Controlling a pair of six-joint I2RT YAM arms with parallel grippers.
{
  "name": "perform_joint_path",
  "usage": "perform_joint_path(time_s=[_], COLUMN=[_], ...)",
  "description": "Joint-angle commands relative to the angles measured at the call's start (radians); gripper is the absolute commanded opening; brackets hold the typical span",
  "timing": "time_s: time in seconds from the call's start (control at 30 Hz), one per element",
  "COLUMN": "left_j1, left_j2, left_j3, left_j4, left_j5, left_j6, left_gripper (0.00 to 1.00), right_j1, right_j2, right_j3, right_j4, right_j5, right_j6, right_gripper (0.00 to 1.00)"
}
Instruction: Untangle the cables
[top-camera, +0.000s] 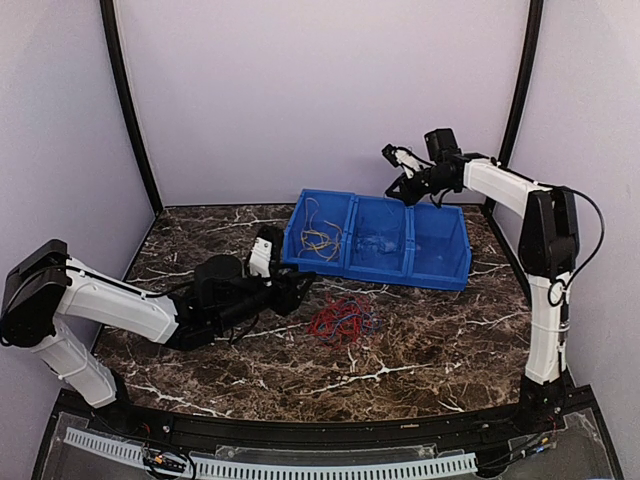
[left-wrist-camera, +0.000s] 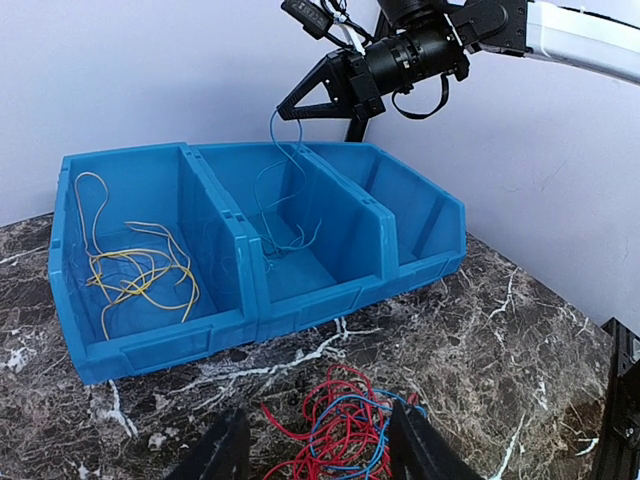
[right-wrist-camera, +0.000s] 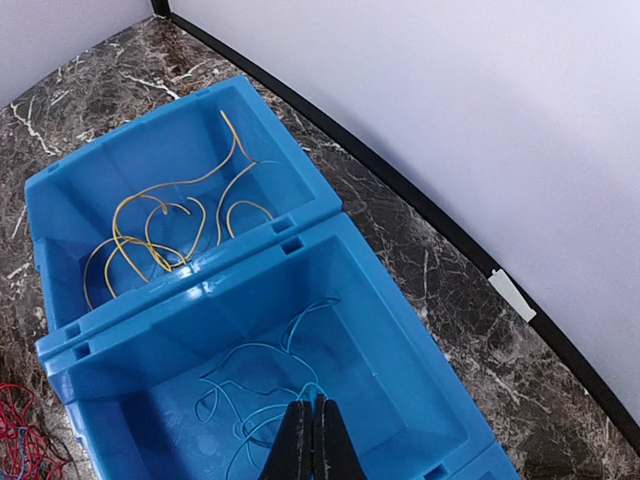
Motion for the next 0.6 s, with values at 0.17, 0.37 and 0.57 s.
perform_joint_path(time_s=[0.17, 0.37, 0.57], left_j1=[-0.003, -0.003, 0.0], left_j2=[-0.004, 0.0, 0.014], left_j3=[-0.008, -0.003, 0.03], left_j4=[0.001, -0.008, -0.061], left_j5=[-0.009, -0.016, -0.048], left_j6=[0.013, 0.011, -0.014], left_gripper=[0.5, 0.5, 0.54], right_j1=[-0.004, -0.002, -0.003], right_j2=[0.044, -0.02, -0.146], right_j3=[0.017, -0.003, -0.104], right_j4=[0.013, -0.006, 0.012], right_j5=[0.059, 0.041, 0.03], right_j6=[0.026, 0.036, 0.04], right_gripper=[0.18, 0.37, 0.42])
